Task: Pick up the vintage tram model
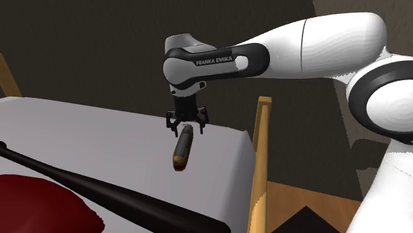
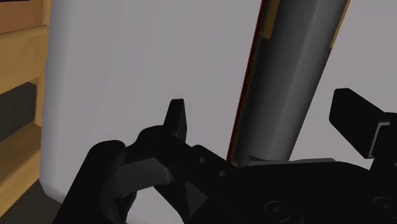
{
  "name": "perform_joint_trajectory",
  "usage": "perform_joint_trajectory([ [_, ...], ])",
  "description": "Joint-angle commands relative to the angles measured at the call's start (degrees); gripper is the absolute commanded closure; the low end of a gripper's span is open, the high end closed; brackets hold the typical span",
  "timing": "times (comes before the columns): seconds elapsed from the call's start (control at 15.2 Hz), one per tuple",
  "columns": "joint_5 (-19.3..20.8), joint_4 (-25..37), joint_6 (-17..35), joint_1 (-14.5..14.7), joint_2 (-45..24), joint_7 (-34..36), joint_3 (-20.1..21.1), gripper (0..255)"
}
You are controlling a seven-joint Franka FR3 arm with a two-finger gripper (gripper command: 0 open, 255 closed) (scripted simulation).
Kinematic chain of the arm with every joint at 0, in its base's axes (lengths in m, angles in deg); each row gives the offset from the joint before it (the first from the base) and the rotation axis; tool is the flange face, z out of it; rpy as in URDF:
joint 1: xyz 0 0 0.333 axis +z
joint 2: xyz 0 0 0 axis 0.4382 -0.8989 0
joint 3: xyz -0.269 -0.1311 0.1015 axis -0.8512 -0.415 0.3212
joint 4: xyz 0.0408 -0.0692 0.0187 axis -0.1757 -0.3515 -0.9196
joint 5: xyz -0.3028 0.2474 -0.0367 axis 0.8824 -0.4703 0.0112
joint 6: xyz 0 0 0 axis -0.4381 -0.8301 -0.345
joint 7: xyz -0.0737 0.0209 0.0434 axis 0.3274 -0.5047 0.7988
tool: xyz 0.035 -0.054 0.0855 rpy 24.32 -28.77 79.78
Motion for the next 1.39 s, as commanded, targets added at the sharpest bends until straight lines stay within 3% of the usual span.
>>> perform_joint_trajectory([
  [0.0, 1.6, 5.4, -0.4, 0.9, -5.2, 3.8, 0.4, 0],
  [0.66, 1.9, 0.2, 5.3, 0.9, -5.8, 4.4, 0.1, 0],
  [0.73, 1.9, 0.2, 5.3, 1.0, -5.8, 4.4, 0.2, 255],
  [1.32, 1.9, 0.2, 5.3, 0.9, -5.8, 4.4, 0.1, 255],
])
